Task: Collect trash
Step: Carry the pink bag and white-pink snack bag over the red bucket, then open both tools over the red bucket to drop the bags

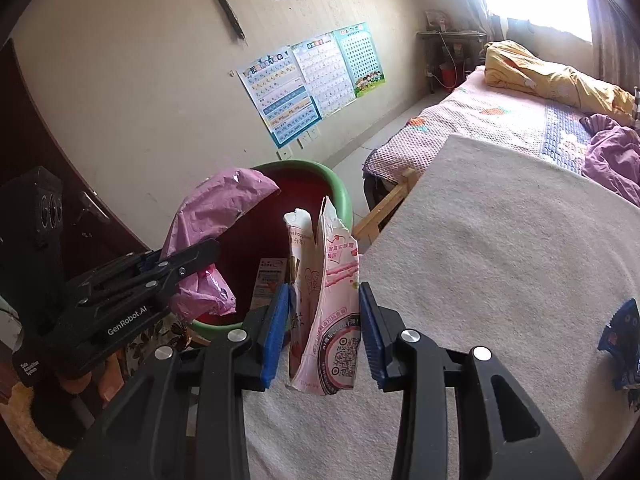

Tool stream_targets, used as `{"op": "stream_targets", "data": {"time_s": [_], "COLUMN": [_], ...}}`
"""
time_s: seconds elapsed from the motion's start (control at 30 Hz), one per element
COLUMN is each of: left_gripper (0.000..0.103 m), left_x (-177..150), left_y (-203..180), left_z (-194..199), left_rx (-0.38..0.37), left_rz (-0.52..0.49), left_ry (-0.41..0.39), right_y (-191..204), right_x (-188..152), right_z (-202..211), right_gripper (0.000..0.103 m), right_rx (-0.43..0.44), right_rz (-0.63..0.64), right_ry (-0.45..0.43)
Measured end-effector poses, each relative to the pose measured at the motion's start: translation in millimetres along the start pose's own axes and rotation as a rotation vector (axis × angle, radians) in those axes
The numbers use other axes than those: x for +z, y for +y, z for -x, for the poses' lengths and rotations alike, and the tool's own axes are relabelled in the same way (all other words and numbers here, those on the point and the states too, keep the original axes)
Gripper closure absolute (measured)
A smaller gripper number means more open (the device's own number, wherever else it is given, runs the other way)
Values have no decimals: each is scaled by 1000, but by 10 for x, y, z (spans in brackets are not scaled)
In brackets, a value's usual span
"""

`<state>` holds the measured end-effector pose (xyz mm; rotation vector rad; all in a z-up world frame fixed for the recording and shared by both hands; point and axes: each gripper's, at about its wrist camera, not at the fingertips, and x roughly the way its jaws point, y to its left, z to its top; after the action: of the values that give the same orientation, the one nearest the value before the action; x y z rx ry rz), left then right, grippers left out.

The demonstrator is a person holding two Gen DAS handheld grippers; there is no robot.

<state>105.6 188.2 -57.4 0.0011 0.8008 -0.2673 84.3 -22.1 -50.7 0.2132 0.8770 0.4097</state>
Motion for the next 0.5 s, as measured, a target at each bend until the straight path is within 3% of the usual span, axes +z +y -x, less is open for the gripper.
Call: {"op": "stream_targets", "data": {"time_s": [0.5], "left_gripper": [80], "left_x": [29], "left_y": [402], "left_z": [-146], "left_rx": [4], "left_rz": [8], "left_ry": [30], "right_y": [393], "right_x": [295], "right_z": [-292], "right_gripper": [68], "right_rx": [22], "right_rz": [17], "right_ry": [-16]}}
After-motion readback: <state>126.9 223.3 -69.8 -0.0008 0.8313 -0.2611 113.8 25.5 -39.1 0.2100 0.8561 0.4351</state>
